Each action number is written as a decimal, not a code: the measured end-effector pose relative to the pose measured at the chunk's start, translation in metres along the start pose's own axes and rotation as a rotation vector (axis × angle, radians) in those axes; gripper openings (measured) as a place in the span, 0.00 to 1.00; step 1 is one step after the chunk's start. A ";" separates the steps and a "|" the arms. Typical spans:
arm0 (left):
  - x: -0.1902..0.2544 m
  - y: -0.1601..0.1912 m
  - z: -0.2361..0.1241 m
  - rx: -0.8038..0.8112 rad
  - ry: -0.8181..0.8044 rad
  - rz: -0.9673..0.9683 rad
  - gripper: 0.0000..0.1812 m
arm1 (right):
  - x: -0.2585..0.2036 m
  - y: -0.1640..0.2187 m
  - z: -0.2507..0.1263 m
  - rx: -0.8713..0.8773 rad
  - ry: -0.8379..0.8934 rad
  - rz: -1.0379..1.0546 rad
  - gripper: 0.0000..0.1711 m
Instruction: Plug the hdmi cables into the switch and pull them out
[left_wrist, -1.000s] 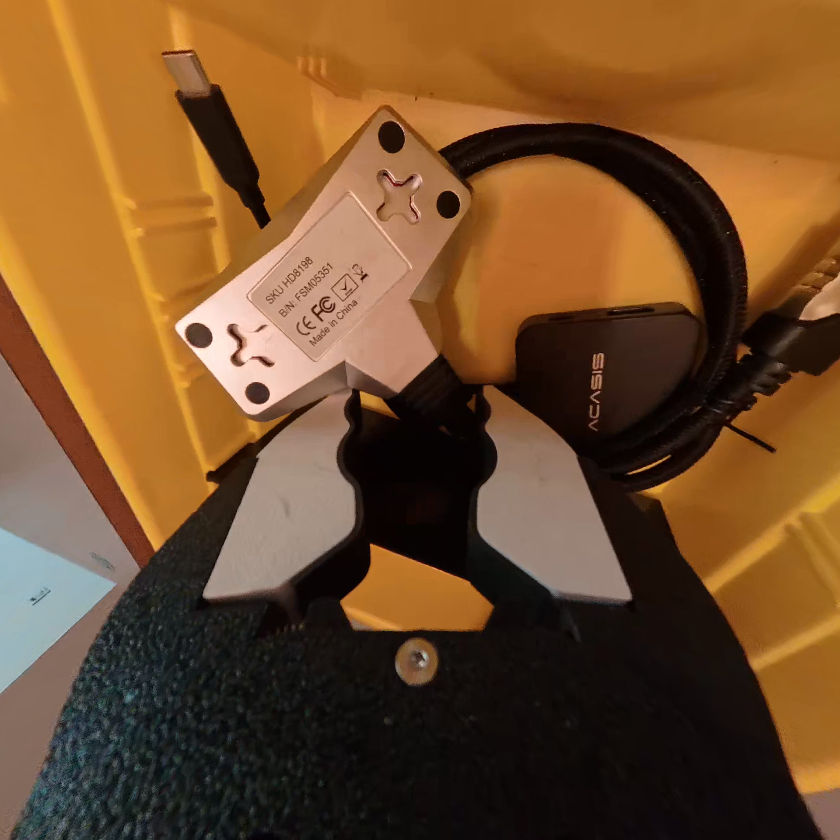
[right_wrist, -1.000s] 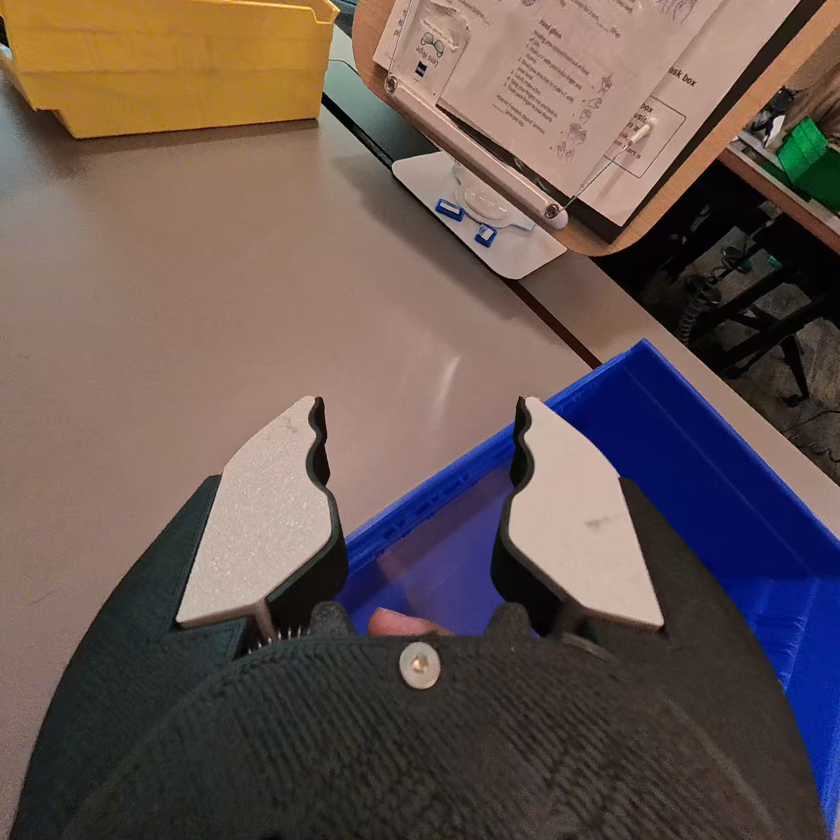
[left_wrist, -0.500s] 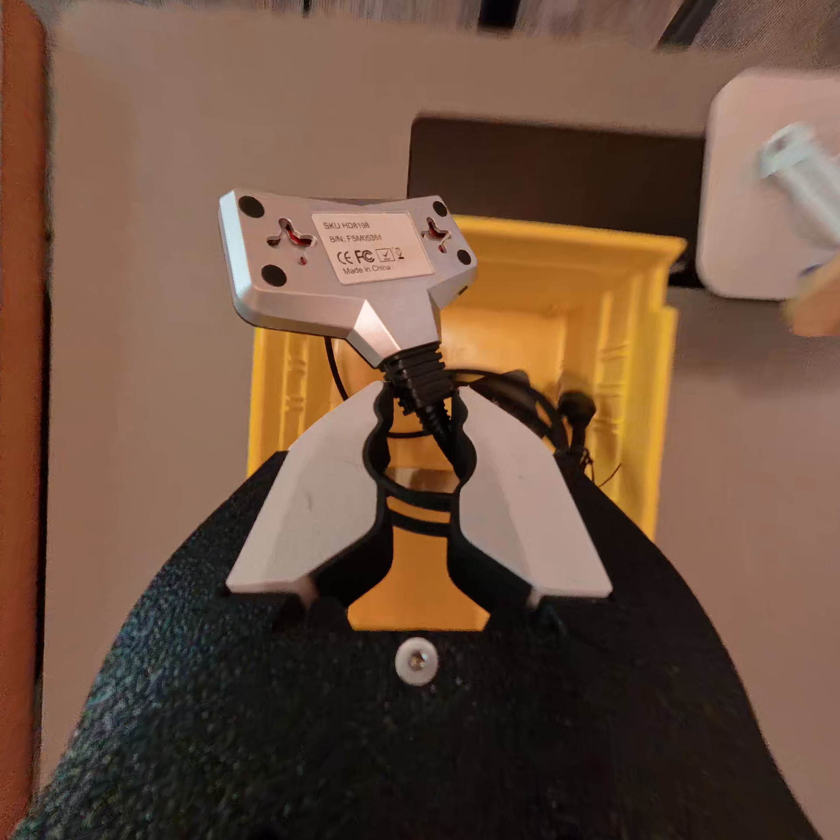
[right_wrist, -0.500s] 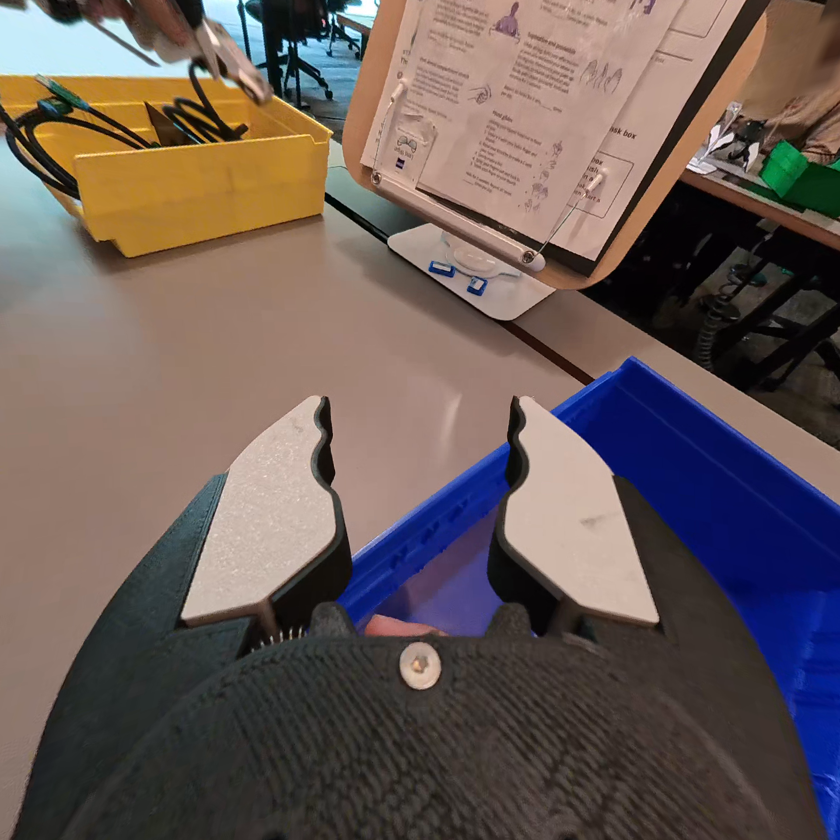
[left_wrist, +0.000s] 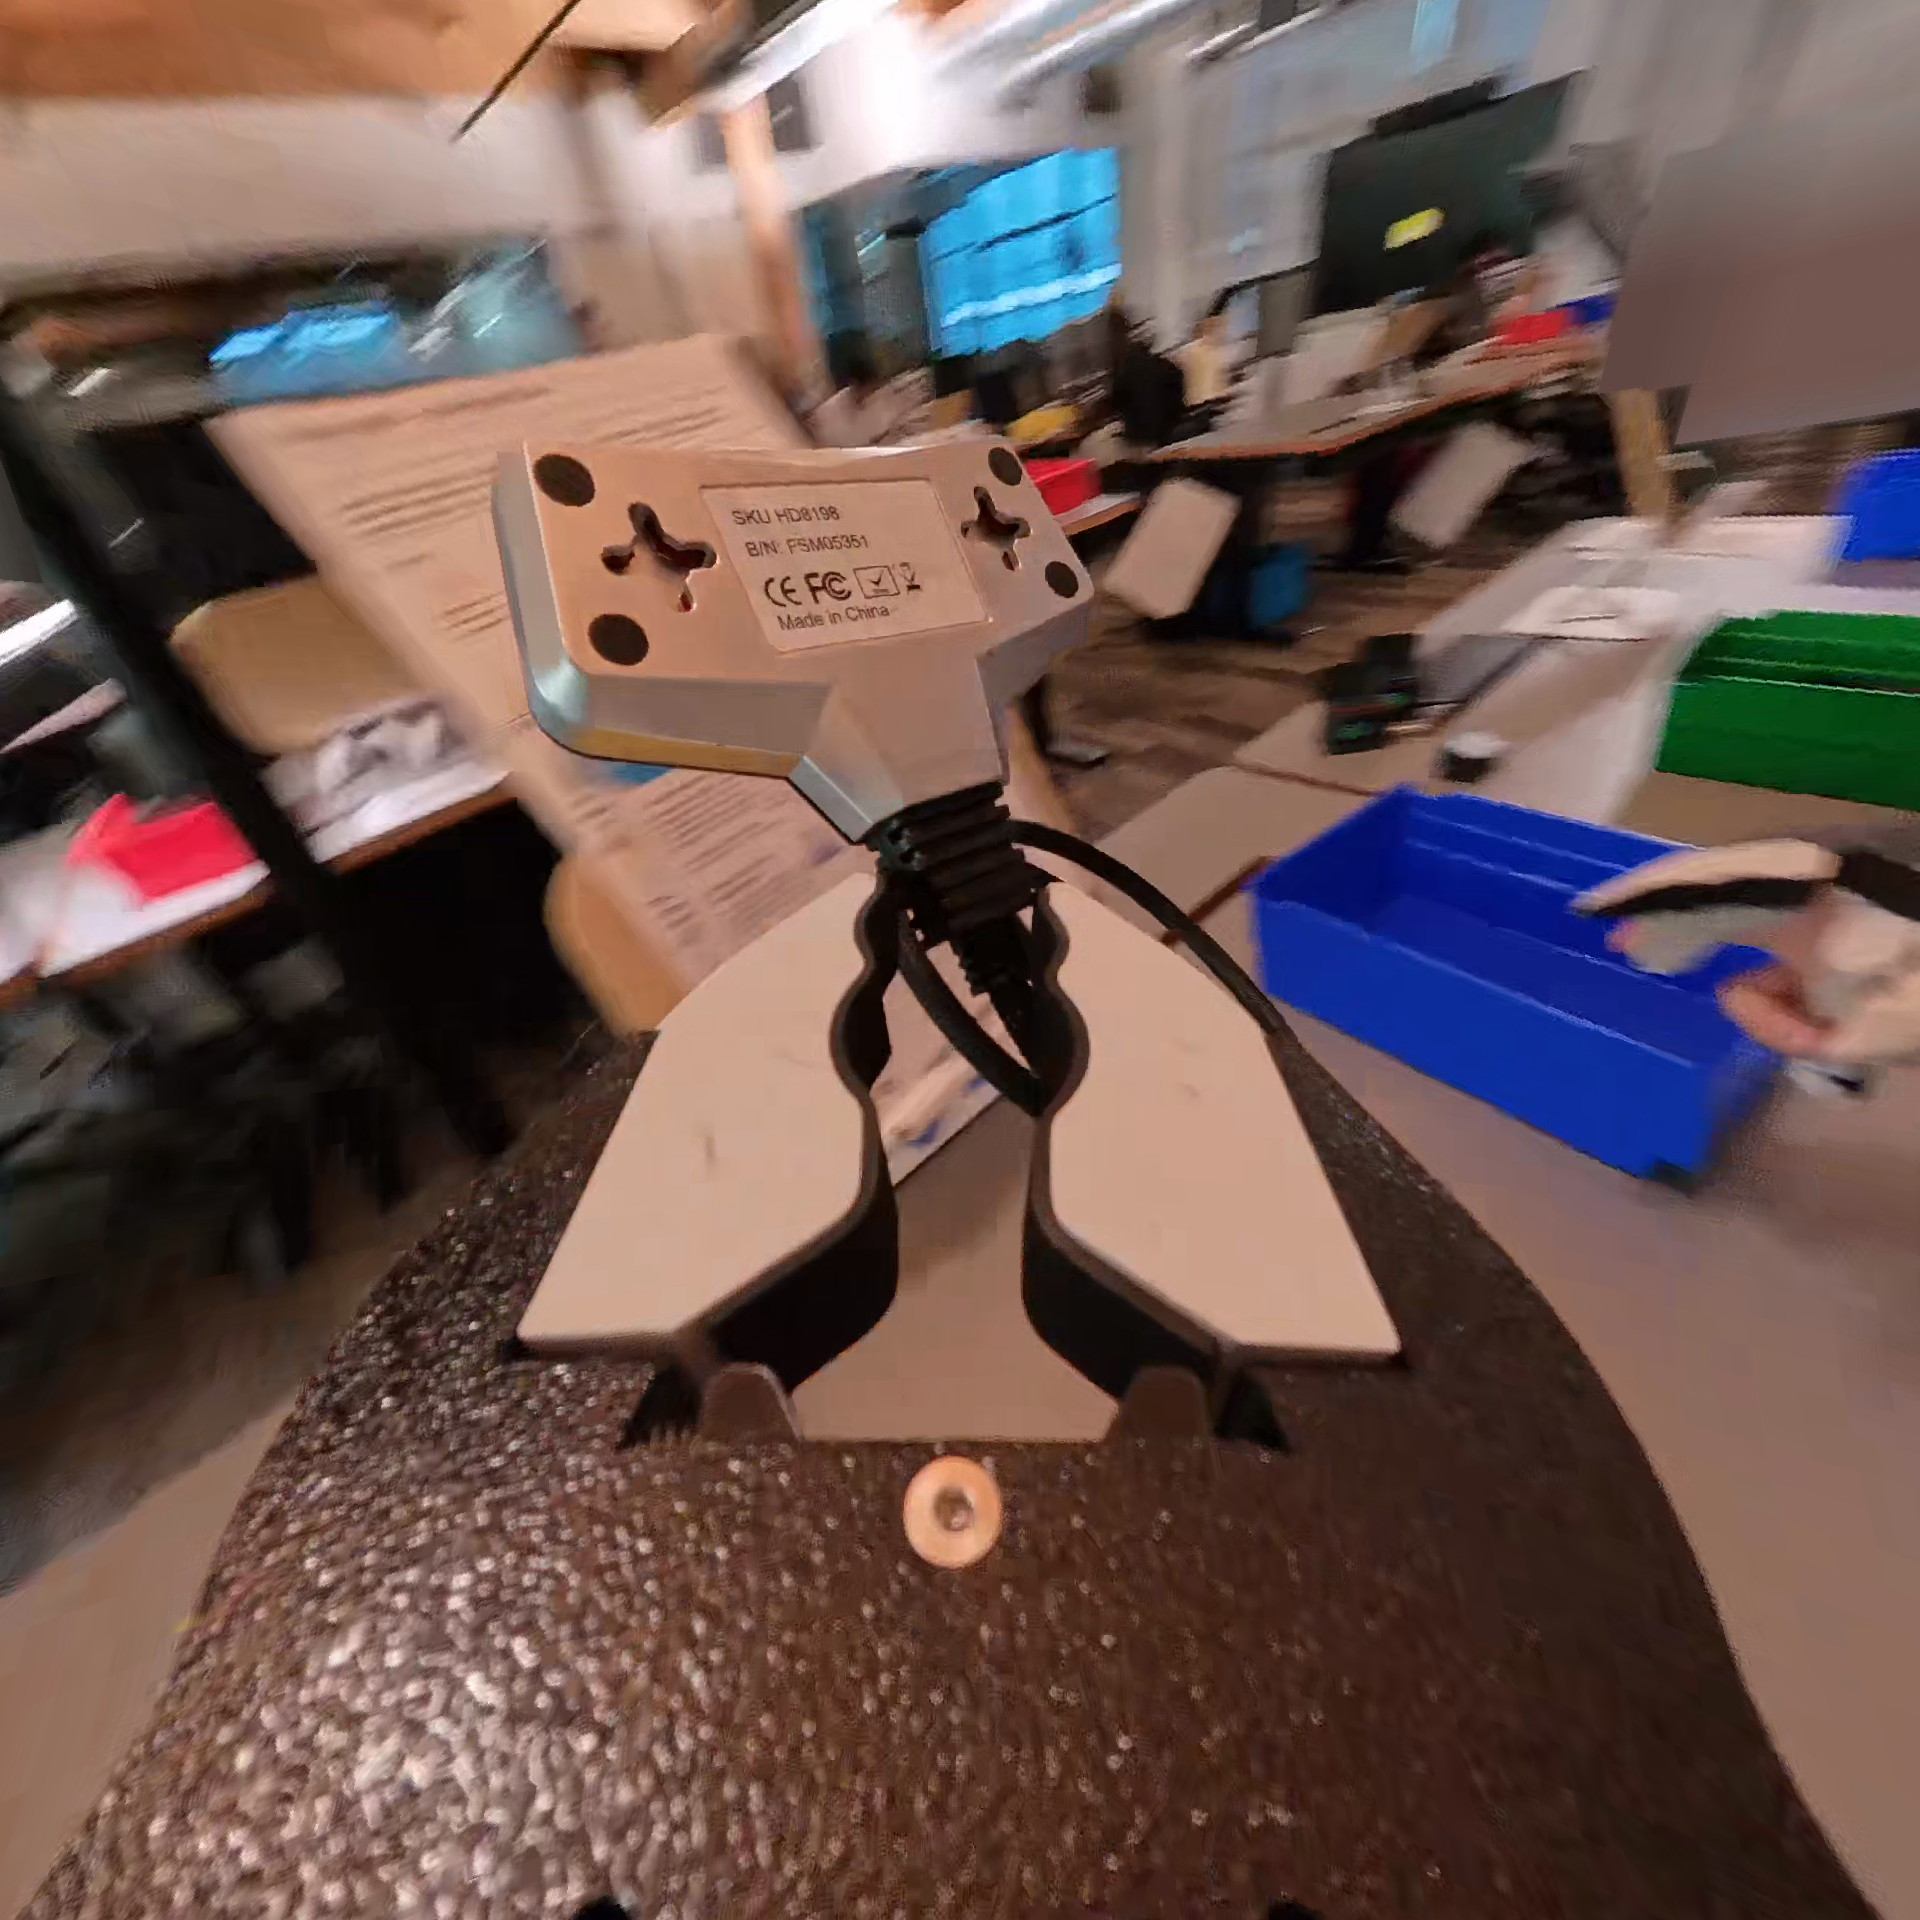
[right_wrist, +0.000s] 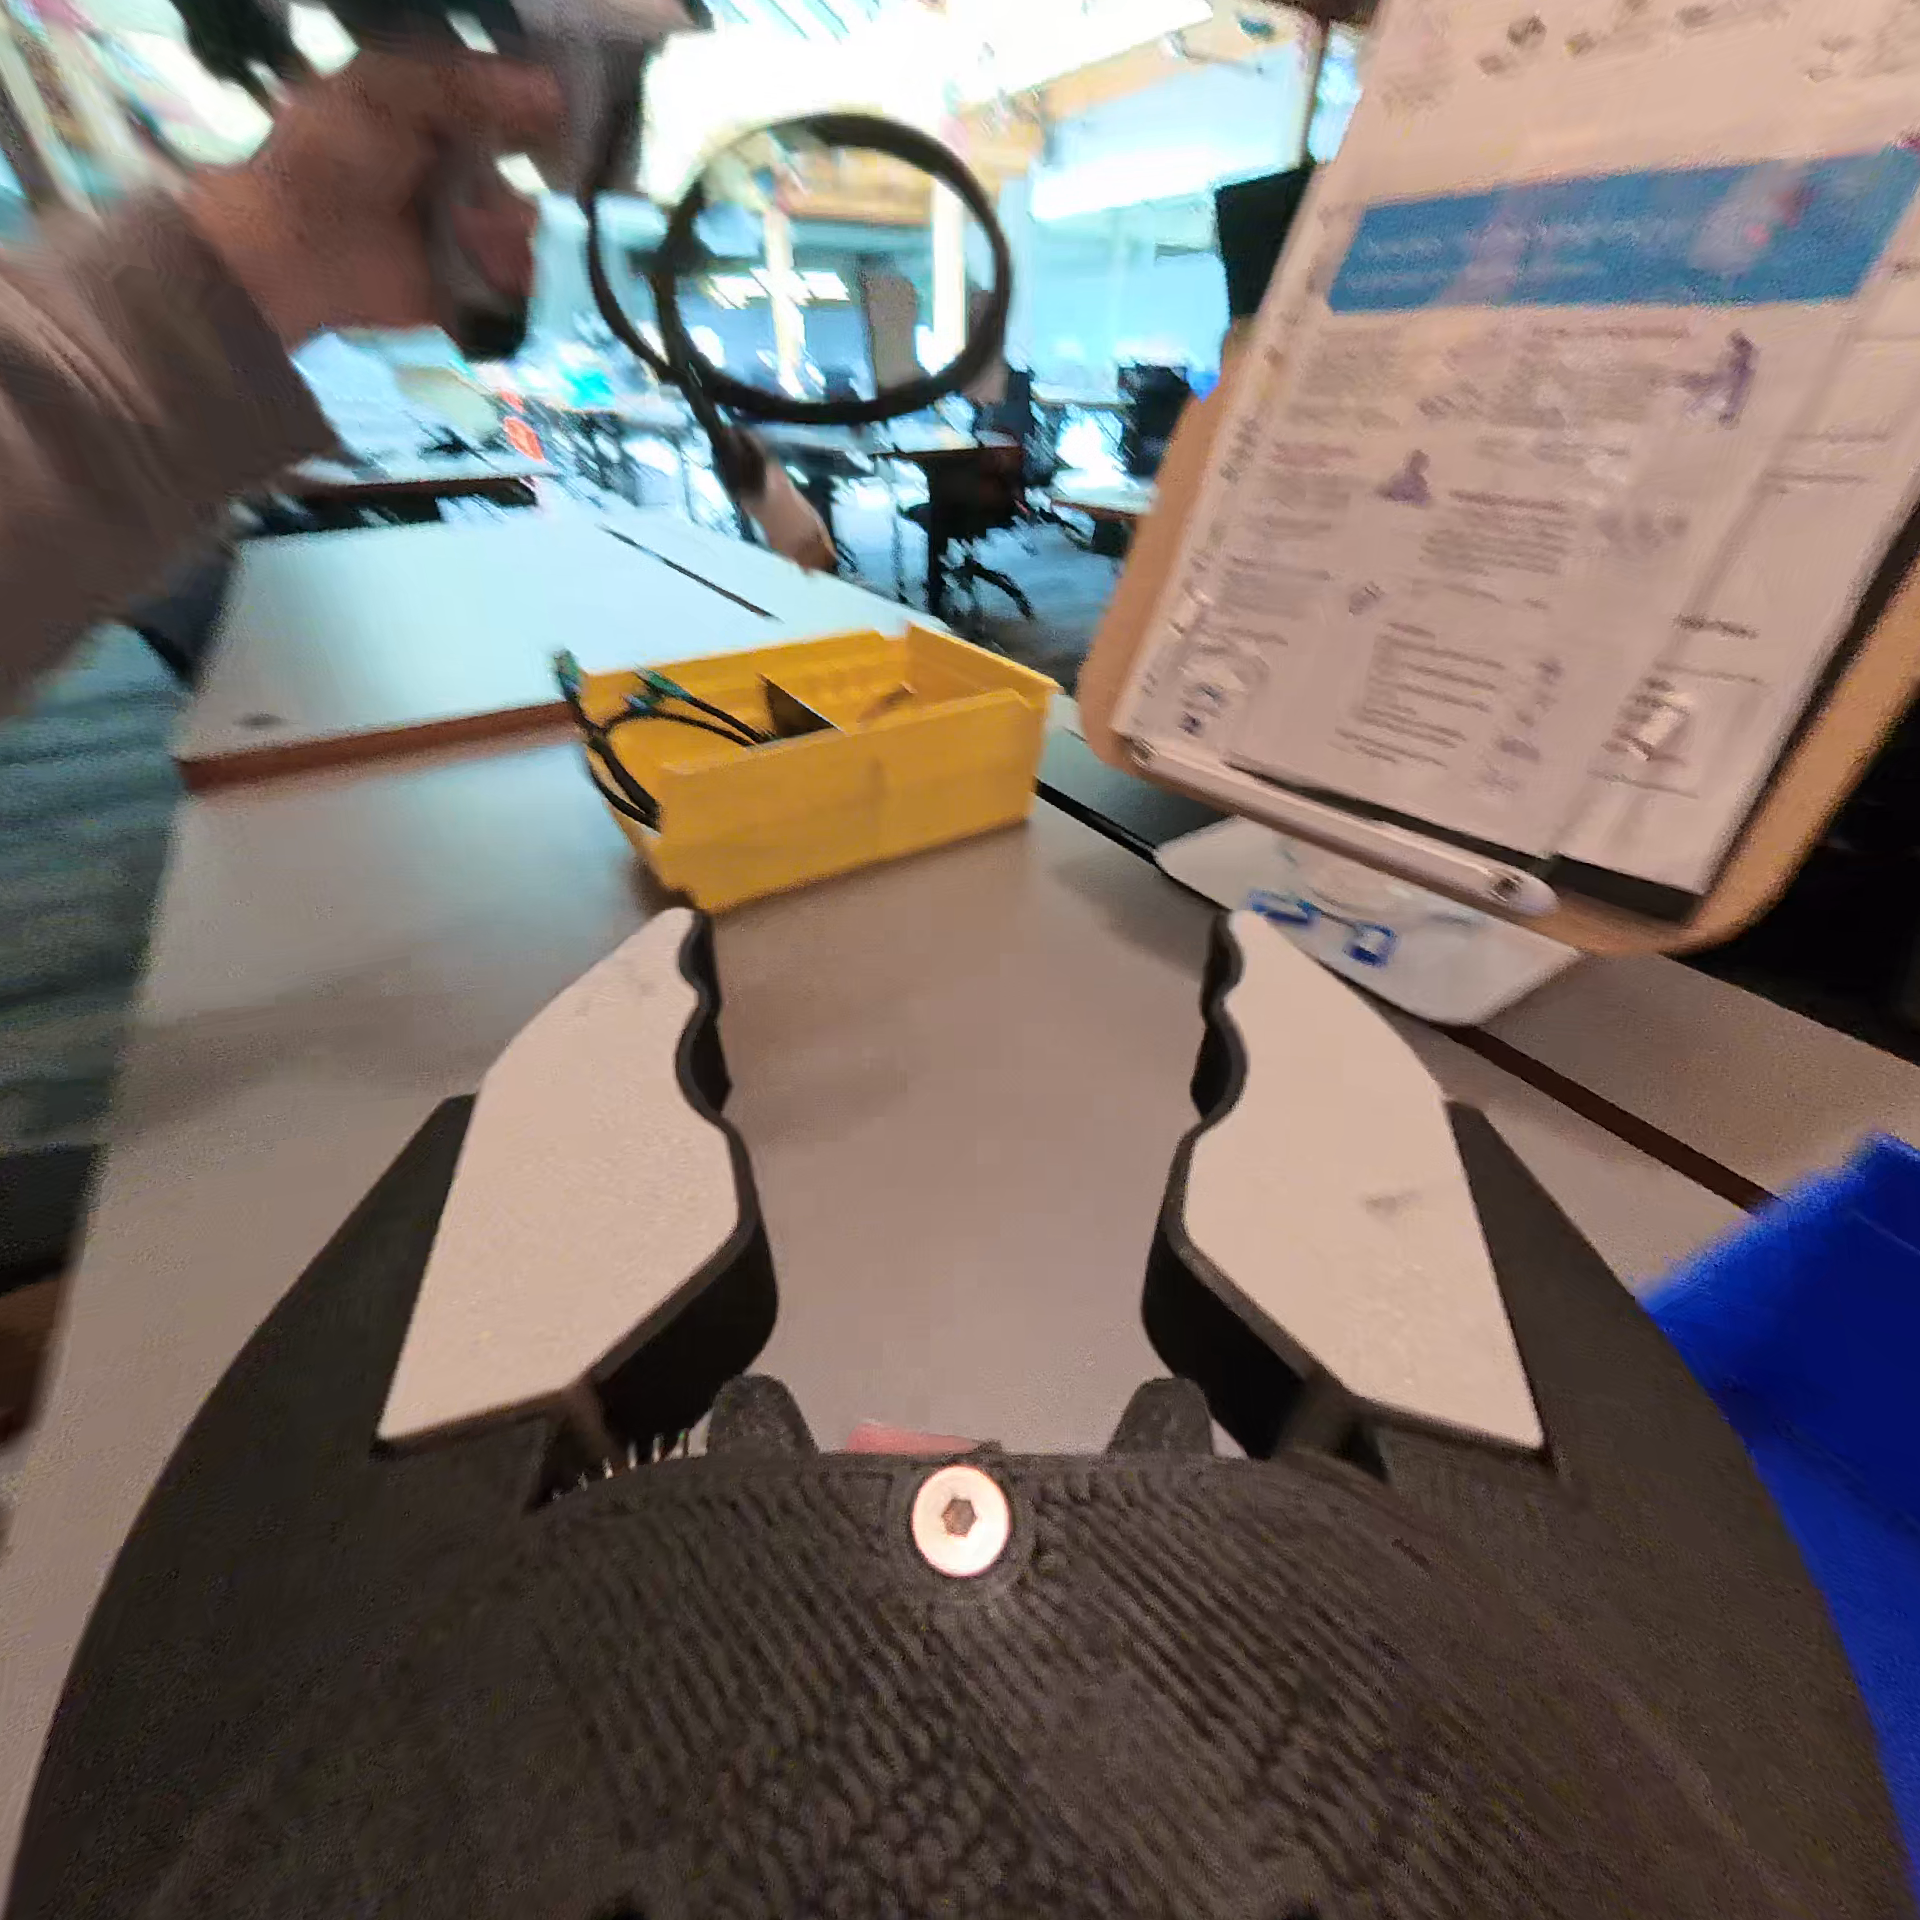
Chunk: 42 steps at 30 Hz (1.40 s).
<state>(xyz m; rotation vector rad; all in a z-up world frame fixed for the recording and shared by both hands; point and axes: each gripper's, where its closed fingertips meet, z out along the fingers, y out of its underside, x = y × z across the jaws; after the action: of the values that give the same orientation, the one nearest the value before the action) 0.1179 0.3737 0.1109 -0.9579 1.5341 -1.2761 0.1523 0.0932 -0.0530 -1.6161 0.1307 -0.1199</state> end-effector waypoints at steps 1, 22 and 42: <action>0.032 0.000 0.001 0.046 0.082 0.029 0.13 | -0.013 -0.010 0.001 0.047 -0.047 0.010 0.54; 0.313 0.067 0.030 0.272 0.411 0.439 0.19 | -0.113 -0.092 -0.040 0.477 0.024 -0.226 0.12; 0.308 0.091 -0.012 -0.090 0.598 -0.958 0.25 | -0.124 -0.044 0.003 0.100 0.616 -1.660 0.12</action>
<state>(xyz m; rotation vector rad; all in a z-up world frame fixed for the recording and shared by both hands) 0.0127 0.1026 -0.0261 -1.5580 1.6087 -2.3388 0.0311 0.1182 -0.0085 -1.1431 -0.7655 -1.8356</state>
